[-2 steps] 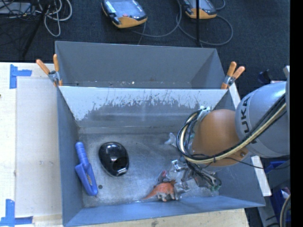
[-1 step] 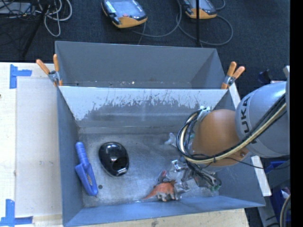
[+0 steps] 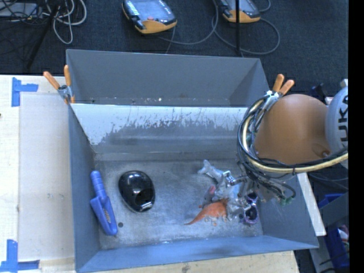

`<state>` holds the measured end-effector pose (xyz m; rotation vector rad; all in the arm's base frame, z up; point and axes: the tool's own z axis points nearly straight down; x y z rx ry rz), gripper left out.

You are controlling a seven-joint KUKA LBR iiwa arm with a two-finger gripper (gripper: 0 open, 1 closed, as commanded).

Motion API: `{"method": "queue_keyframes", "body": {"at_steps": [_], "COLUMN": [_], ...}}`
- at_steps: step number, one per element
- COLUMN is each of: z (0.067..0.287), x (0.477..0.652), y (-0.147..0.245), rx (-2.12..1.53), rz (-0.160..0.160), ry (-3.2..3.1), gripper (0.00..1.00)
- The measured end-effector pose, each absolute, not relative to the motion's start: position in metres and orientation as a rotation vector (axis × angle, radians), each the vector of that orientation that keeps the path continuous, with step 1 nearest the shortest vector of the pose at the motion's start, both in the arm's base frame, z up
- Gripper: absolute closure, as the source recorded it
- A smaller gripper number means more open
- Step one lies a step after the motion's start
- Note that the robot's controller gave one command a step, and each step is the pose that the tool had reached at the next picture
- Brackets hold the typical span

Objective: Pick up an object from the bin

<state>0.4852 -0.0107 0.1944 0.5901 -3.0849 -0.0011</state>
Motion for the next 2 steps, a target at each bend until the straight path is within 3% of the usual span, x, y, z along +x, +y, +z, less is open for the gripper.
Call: {"method": "queue_keyframes", "body": {"at_steps": [1,2], "z": [0.194,0.234], "x": [0.485,0.488], "y": [-0.011,-0.018], "rx": [0.589,0.653], "rz": [-0.001,-0.003], "ry": [-3.085,-3.07], "gripper": [1.0,1.0]}}
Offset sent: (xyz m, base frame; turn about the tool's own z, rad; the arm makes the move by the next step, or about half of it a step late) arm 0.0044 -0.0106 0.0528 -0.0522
